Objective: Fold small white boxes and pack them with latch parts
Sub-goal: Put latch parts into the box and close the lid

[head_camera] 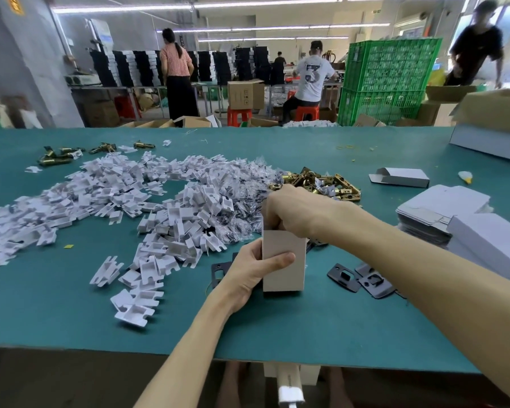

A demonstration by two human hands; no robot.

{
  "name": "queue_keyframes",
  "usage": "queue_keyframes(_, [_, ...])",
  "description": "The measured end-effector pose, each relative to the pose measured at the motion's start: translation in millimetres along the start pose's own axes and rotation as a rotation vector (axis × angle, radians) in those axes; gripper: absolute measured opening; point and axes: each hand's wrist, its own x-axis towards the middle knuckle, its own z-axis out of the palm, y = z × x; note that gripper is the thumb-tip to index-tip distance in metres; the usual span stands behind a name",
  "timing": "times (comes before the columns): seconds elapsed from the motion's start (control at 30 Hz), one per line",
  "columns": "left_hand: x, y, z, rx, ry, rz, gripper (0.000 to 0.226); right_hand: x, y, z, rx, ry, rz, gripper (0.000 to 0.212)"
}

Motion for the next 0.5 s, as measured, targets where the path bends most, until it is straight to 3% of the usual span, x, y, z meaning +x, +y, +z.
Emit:
queue_keyframes(0.17, [4,-4,-3,-0.007,0.015,0.005,0.047,-4,2,3,-0.072,0.118,0.033,0.028])
queue_keyframes(0.33, [6,-7,-4,0.007,0.064,-0.007,0.046,-7,41,-2,0.263,0.461,0.185,0.018])
queue_keyframes(0.5, [10,-9,-6,0.025,0.081,-0.009,0.052,-17,56,31,0.443,0.546,0.313,0.022])
